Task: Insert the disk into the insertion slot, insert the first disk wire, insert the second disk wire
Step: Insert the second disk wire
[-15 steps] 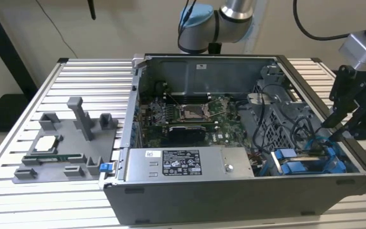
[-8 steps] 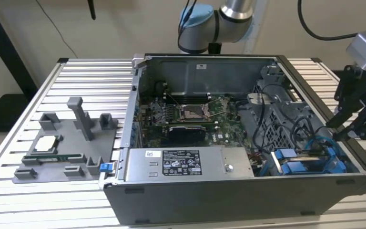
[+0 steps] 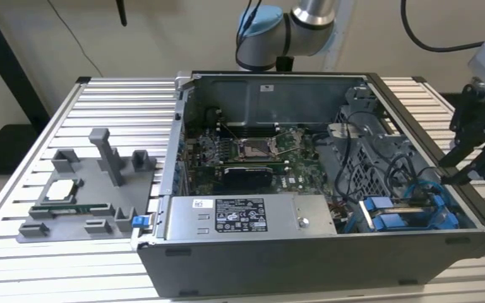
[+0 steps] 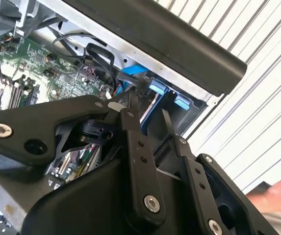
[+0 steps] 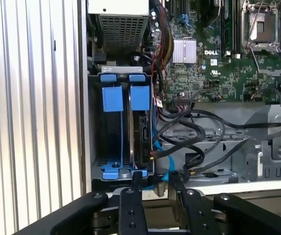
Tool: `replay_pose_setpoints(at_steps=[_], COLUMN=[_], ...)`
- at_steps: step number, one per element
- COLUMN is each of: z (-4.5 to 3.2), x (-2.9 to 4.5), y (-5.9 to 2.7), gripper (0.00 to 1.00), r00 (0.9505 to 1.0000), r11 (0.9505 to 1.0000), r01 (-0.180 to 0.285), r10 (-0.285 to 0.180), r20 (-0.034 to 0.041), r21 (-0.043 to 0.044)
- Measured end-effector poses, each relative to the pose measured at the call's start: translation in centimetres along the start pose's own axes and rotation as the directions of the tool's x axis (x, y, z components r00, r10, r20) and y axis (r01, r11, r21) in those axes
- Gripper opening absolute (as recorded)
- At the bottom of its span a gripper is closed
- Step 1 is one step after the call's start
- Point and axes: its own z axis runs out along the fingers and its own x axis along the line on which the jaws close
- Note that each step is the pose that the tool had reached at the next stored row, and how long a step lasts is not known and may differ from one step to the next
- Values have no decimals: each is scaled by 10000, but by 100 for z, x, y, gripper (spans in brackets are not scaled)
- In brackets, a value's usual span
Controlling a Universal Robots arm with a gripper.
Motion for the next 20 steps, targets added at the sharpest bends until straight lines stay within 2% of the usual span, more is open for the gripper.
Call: replay_pose_setpoints(at_steps=[3,10,11,20], z=[51,149,151,170], x=[-28,-19,-19,-17], y=[-32,-67,-67,-69], gripper=[100,100,0,0], r00=[10000,10000,10000,10000], r11=[10000,10000,10000,10000], r01=[-1,-3,-3,3], r10=[1,3,3,-3], r20=[-30,-45,-45,-43], r21=[1,3,5,37])
